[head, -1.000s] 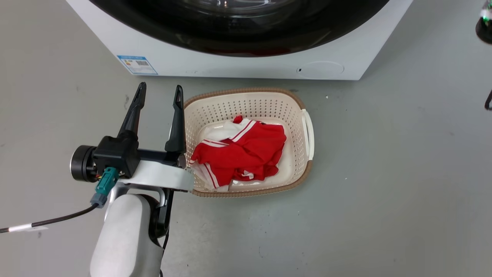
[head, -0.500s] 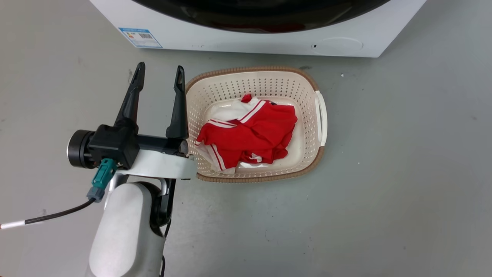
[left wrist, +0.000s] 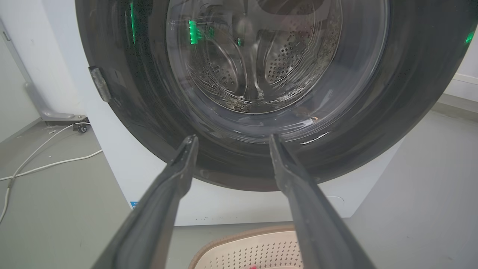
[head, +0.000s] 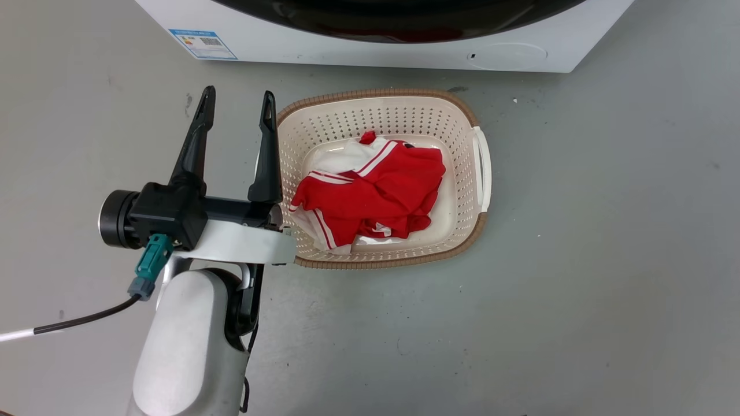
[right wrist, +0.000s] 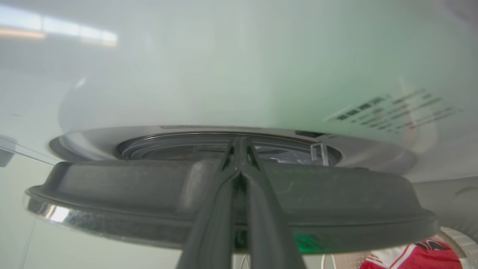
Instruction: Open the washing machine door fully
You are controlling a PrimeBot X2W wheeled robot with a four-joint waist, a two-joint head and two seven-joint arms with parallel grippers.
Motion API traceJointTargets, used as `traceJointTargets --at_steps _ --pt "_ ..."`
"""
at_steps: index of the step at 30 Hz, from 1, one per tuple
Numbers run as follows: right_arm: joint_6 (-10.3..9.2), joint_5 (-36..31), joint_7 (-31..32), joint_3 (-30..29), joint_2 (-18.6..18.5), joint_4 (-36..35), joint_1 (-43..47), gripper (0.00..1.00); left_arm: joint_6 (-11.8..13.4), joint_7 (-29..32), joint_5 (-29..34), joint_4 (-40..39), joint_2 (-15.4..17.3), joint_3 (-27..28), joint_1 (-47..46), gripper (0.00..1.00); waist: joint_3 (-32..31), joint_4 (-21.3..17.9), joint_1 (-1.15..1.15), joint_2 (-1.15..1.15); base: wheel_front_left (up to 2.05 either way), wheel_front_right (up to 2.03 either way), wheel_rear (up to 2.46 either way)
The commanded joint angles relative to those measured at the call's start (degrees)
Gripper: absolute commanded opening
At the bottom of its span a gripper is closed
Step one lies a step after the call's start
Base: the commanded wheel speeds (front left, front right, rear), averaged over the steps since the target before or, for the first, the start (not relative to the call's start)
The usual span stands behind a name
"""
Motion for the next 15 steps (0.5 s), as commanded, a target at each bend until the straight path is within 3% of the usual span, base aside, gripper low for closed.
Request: traceJointTargets --at_steps 1,15 --pt "0.02 0.66 2.06 0.25 0.21 -0.98 1.12 0.00 0.21 -0.15 0.29 0.13 -0.04 0.14 -0.18 1.00 -0.44 -0.32 -0.01 0.00 0.00 0.00 0.00" --pt "0.02 2.97 12.80 2.17 0.16 -4.62 8.92 0.00 0.07 -0.15 0.16 2.36 -0.05 0.27 1.84 1.00 -6.10 -1.70 -0.01 0.00 0.00 0.00 0.00"
